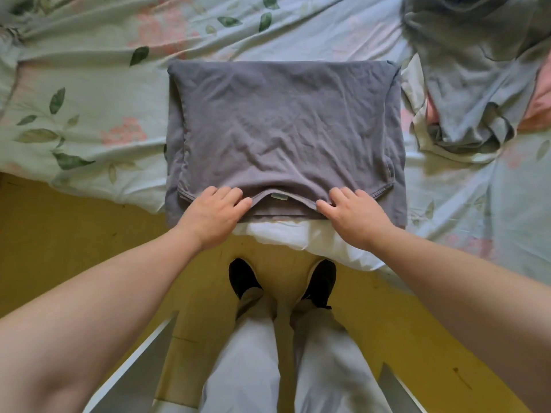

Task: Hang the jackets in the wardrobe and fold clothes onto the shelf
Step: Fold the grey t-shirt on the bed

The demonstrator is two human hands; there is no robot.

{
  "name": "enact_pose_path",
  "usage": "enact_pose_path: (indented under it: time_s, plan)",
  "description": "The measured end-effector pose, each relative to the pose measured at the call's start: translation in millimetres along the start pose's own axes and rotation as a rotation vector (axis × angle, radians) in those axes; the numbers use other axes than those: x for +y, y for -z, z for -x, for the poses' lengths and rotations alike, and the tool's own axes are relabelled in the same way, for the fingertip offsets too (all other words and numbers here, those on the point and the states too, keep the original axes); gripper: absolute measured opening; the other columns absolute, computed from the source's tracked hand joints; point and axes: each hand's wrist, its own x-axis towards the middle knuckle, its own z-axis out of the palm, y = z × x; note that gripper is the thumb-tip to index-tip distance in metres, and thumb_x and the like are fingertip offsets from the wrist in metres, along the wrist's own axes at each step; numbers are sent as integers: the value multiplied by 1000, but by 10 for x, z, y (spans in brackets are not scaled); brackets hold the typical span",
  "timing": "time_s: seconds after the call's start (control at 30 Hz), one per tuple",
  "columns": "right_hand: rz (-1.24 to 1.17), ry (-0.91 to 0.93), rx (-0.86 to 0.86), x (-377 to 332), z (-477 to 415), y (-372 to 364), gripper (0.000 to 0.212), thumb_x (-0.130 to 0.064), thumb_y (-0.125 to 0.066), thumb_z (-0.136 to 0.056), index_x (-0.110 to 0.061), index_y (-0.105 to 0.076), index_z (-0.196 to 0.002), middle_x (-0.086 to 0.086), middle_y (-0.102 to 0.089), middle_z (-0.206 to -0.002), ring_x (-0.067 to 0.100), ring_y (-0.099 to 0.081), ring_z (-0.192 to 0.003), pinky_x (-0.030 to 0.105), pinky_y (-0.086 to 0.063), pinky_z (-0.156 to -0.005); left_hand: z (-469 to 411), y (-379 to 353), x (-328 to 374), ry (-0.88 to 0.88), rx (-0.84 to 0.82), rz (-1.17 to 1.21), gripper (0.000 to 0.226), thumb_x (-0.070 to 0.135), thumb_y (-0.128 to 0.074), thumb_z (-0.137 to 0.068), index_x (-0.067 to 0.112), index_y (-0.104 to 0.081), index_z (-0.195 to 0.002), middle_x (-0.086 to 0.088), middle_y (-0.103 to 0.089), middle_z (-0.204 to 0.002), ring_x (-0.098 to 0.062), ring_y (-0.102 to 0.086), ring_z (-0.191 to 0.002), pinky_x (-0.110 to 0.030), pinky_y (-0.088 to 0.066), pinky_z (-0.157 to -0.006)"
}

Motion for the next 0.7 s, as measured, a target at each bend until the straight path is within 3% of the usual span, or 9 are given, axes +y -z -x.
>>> enact_pose_path:
  time_s: [0.13,0.27,0.37,0.43,0.47,0.53,0.63,0.7]
  plan:
    - [-41,-29,-44,-19,66,-17,36,-2,-66,-72,-14,-58,-105,10,-52,-87,30,-48,-73,35,-29,-55,-3,63,34,-66,-55,15,30,3,-48,-69,11,-61,-95,-8,-53,-82,-30,-52,-71,-39,-40,-60]
    - [-68,-46,-63,-51,86,-5,33,-2,-64,-72,-14,-58,-103,10,-51,-86,30,-47,-72,35,-27,-56,39,94,35,-124,-96,49,26,1,-54,-65,11,-59,-88,-7,-52,-78,-28,-50,-66,-36,-40,-55]
    - [-101,-76,-112,-74,77,6,33,-4,-64,-75,-16,-57,-105,8,-53,-90,30,-48,-77,36,-29,-58,24,91,59,-67,-166,90,31,-1,-61,-63,11,-60,-92,-7,-54,-81,-28,-52,-67,-37,-44,-54]
    - [-130,-98,-149,-83,73,9,30,-7,-61,-80,-18,-54,-107,6,-53,-93,28,-49,-81,36,-31,-62,5,94,102,-23,-214,122,23,8,-66,-71,14,-59,-92,-5,-54,-84,-27,-54,-71,-38,-46,-56]
    - [-144,-105,-156,-71,64,13,25,-11,-59,-83,-18,-53,-106,4,-54,-93,28,-50,-83,35,-31,-63,-17,107,117,-1,-211,139,15,19,-65,-78,16,-58,-91,-3,-55,-84,-27,-54,-72,-38,-45,-58]
    - [-186,-124,-131,-16,14,55,16,-20,-53,-87,-18,-52,-103,3,-55,-93,29,-53,-83,36,-32,-65,-94,164,117,47,-154,185,20,38,-53,-89,18,-54,-87,-2,-54,-82,-26,-55,-73,-38,-44,-61]
    - [-239,-197,53,175,-177,132,17,-26,-53,-81,-15,-55,-94,7,-58,-86,33,-57,-77,35,-32,-61,-290,251,12,190,36,207,21,33,-48,-91,13,-57,-91,-8,-57,-88,-33,-56,-80,-43,-43,-65]
    - [-227,-295,135,368,-326,143,29,-27,-49,-82,-12,-59,-104,11,-60,-99,36,-58,-88,39,-40,-66,-447,238,-101,360,80,212,28,28,-52,-91,8,-60,-110,-14,-60,-113,-38,-57,-101,-47,-48,-77]
